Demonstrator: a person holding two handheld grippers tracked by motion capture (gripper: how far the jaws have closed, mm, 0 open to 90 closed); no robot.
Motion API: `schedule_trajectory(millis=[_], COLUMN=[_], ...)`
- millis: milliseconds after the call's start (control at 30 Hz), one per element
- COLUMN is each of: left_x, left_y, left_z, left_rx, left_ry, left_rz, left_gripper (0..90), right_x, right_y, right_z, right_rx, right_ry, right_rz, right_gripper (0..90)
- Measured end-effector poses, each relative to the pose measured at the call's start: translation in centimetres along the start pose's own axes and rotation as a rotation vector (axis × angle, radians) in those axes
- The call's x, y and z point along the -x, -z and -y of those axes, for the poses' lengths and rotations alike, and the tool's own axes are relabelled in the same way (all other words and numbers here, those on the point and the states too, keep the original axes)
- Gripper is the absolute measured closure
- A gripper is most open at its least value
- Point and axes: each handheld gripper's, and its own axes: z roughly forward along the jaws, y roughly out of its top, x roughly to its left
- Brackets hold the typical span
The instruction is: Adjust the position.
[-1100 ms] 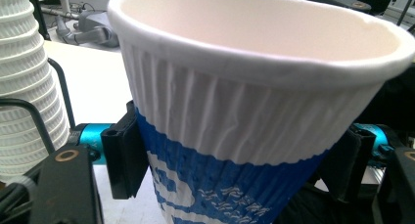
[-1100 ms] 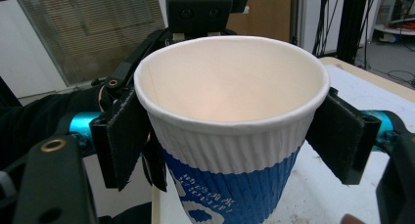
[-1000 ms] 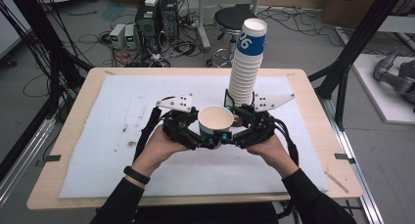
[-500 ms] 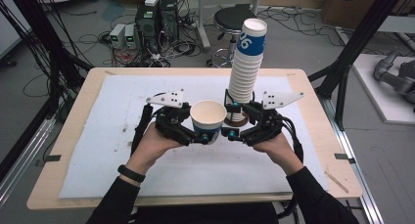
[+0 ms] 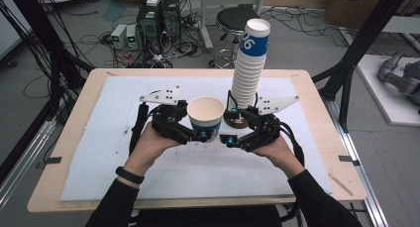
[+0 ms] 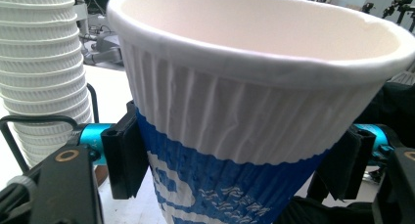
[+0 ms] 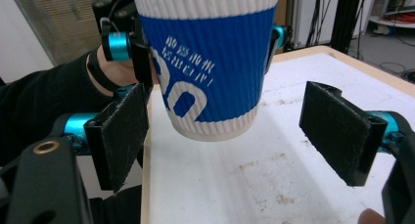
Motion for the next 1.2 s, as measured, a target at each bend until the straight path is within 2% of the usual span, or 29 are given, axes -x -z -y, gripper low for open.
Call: schedule_trajectory(millis=[267, 467, 700, 767, 900, 1100, 1200], left_x=[0.1, 0.2, 0.3, 0.3, 0.4, 0.4, 0.5], left_y=[-0.1, -0.7, -1.1, -1.3, -1.5, -1.6, -1.4], left_z=[-0.1, -0.1, 0.0, 0.0, 0.0, 0.0, -0.1], left_rx=[0.004, -0.004, -0.012, -0.012, -0.021, -0.023, -0.010], left_ry=[0.009, 0.000, -0.002, 0.003, -0.001, -0.003, -0.005], left_rz=[-0.003, 0.004, 0.011, 0.017, 0.016, 0.016, -0.001], left_gripper=[25.0, 25.1, 25.1, 25.1, 25.2, 24.0, 20.1], right_x=[-0.1, -0.3, -0.2, -0.3, -0.4, -0.3, -0.3], right_y=[-0.9, -1.7, -2.5, -2.7, -2.8, -2.8, -2.8], right_z=[0.5, 0.9, 1.2, 1.2, 1.4, 1.4, 1.4], right_rx=[-0.033, -0.050, -0.043, -0.046, -0.031, -0.036, -0.046], right_ry=[0.008, -0.010, -0.042, -0.043, -0.032, -0.028, -0.025], right_rz=[-0.007, -0.011, -0.058, -0.052, -0.043, -0.040, -0.041], right_gripper=[18.7, 18.7, 19.4, 20.0, 29.0, 29.8, 29.9])
